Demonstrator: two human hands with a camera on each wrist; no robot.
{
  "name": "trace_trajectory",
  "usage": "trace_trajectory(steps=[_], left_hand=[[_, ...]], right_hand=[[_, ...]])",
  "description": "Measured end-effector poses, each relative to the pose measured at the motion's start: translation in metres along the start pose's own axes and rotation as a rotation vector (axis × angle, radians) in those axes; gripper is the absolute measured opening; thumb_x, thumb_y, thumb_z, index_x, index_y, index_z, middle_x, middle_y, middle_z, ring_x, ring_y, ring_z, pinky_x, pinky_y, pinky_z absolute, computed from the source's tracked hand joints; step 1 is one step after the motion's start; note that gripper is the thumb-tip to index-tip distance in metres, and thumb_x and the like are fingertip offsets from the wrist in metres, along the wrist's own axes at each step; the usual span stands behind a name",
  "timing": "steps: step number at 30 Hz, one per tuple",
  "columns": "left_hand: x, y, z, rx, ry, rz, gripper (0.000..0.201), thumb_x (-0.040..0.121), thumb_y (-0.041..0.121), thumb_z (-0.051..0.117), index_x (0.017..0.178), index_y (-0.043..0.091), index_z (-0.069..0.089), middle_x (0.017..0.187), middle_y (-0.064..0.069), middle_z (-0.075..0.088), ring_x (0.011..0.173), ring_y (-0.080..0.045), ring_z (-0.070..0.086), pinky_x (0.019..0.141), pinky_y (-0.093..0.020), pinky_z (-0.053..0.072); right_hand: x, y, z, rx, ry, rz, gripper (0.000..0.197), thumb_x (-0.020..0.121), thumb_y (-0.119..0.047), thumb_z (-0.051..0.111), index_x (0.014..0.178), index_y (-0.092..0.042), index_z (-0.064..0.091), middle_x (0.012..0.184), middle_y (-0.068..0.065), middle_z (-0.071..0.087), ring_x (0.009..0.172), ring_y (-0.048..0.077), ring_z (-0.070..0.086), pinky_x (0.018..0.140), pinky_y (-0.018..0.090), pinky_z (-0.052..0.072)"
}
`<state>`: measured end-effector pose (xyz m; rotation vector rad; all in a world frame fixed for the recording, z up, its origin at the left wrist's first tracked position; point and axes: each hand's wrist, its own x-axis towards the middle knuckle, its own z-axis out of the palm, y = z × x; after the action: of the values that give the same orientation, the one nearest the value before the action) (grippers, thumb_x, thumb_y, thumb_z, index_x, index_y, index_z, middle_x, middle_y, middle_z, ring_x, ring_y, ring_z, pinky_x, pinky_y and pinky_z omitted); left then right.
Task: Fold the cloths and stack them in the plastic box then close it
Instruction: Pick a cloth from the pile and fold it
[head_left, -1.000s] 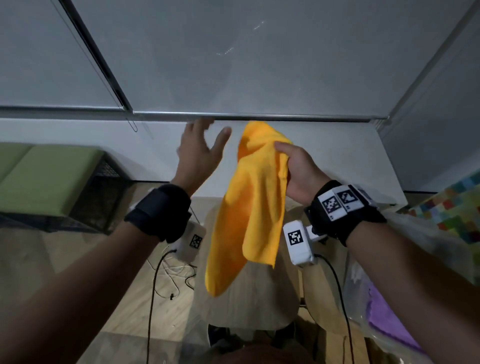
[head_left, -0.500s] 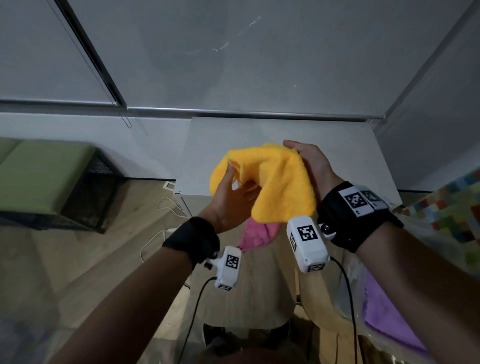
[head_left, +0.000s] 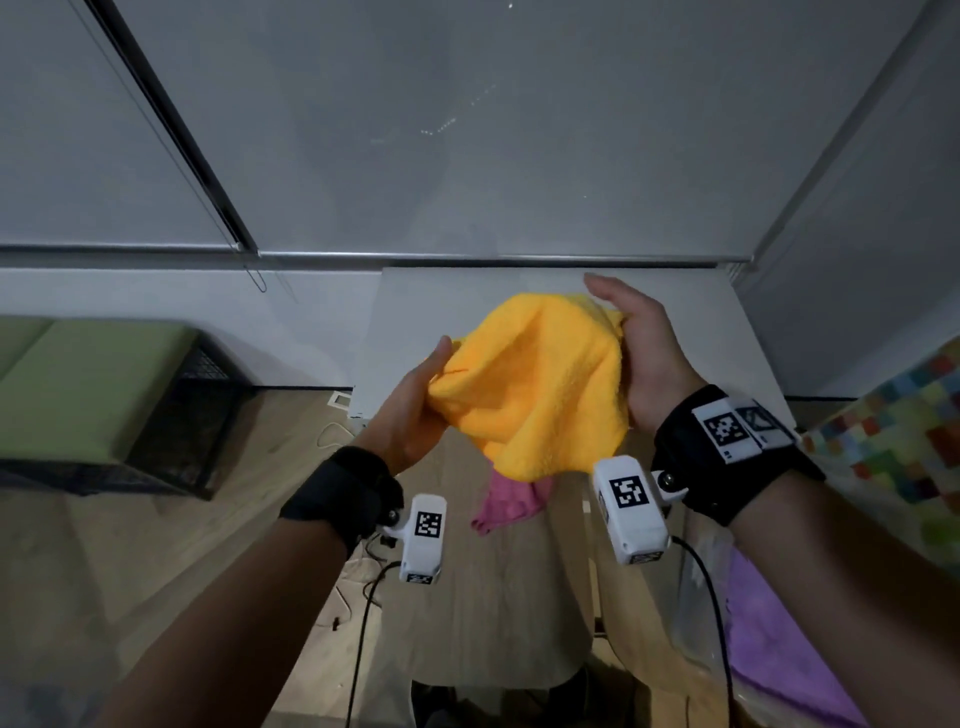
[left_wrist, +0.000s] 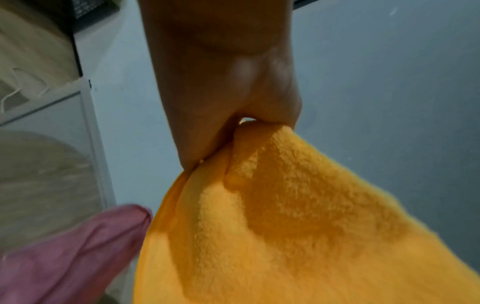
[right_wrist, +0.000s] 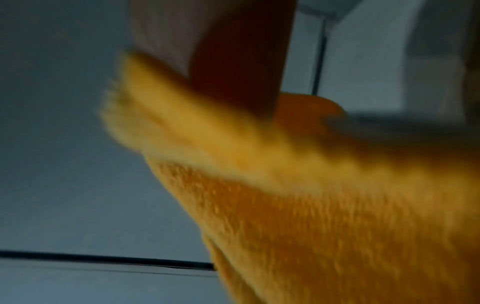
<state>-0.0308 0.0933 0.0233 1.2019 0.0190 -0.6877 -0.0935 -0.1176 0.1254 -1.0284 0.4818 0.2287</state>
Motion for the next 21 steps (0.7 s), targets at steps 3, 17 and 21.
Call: trace_trajectory(steps=[3, 17, 21], left_hand=[[-0.007, 0.011, -0.025, 0.186, 0.051, -0.046, 0.056, 0.096, 0.055, 0.047, 0.133, 0.015, 0.058, 0.129, -0.012, 0.063, 0.116, -0.027, 0.062, 0.097, -0.041, 0.049], [-0.043, 0.039, -0.069, 0.349, 0.356, 0.183, 0.023, 0.093, 0.033, 0.061, 0.113, 0.023, 0.066, 0.112, -0.003, 0.052, 0.1, -0.025, 0.052, 0.082, -0.035, 0.052], [-0.045, 0.047, -0.081, 0.569, 0.166, 0.025, 0.058, 0.07, 0.02, 0.083, 0.124, 0.026, 0.064, 0.124, -0.004, 0.057, 0.111, -0.023, 0.059, 0.093, -0.036, 0.053]], right_hand=[[0.008, -0.004, -0.017, -0.17, 0.025, 0.018, 0.028, 0.092, -0.025, 0.062, 0.111, -0.005, 0.066, 0.103, 0.014, 0.072, 0.098, 0.031, 0.068, 0.091, 0.038, 0.053], [0.037, 0.033, -0.085, -0.218, 0.41, -0.115, 0.056, 0.08, -0.009, 0.079, 0.123, -0.019, 0.045, 0.118, 0.017, 0.058, 0.094, 0.027, 0.065, 0.075, 0.041, 0.057], [0.033, 0.038, -0.094, -0.324, 0.216, -0.186, 0.052, 0.07, 0.005, 0.081, 0.118, -0.013, 0.068, 0.116, 0.015, 0.07, 0.103, 0.028, 0.068, 0.091, 0.041, 0.055]])
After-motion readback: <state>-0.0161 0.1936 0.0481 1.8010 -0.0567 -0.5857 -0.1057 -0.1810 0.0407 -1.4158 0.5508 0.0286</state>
